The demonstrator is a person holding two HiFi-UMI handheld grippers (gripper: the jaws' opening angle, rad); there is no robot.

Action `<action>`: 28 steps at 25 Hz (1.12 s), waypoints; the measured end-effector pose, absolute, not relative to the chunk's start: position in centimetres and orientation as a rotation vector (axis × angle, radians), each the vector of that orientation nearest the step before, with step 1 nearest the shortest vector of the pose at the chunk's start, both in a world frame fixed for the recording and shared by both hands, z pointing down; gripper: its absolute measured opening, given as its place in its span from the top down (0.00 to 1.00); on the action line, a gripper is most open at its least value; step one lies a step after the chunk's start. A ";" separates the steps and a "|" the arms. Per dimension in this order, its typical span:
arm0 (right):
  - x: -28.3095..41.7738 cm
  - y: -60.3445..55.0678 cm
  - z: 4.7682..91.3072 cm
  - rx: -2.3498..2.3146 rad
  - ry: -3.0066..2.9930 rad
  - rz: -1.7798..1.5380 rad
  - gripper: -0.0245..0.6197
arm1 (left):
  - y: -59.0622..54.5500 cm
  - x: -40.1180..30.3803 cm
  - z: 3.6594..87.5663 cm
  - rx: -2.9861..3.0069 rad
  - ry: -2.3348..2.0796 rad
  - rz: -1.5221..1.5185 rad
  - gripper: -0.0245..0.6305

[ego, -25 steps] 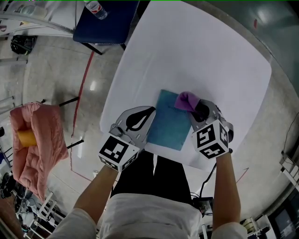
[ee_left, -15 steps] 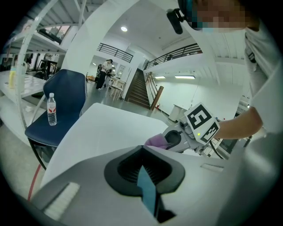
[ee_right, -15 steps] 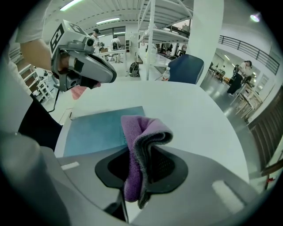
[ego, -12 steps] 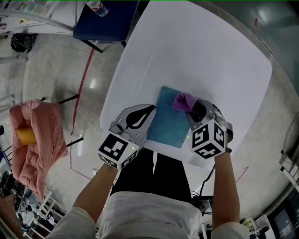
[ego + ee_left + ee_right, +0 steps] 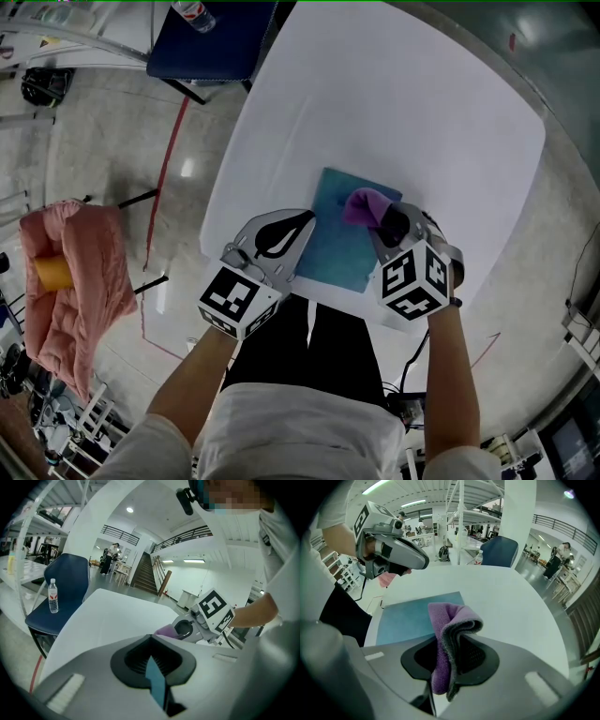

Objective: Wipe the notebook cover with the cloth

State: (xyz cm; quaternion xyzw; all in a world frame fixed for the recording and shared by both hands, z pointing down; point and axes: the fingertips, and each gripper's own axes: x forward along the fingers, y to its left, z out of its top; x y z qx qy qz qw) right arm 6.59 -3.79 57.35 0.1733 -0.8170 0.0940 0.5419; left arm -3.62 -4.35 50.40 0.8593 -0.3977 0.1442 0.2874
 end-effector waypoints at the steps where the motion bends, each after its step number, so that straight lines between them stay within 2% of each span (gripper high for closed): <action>1: 6.6 -3.7 57.4 0.409 -1.940 0.225 0.80 | -4.3 -3.6 50.4 2.296 -1.062 0.385 0.96; 28: 5.5 2.3 57.6 0.340 -1.944 0.316 0.80 | -1.5 -2.7 50.7 2.323 -1.026 0.405 0.96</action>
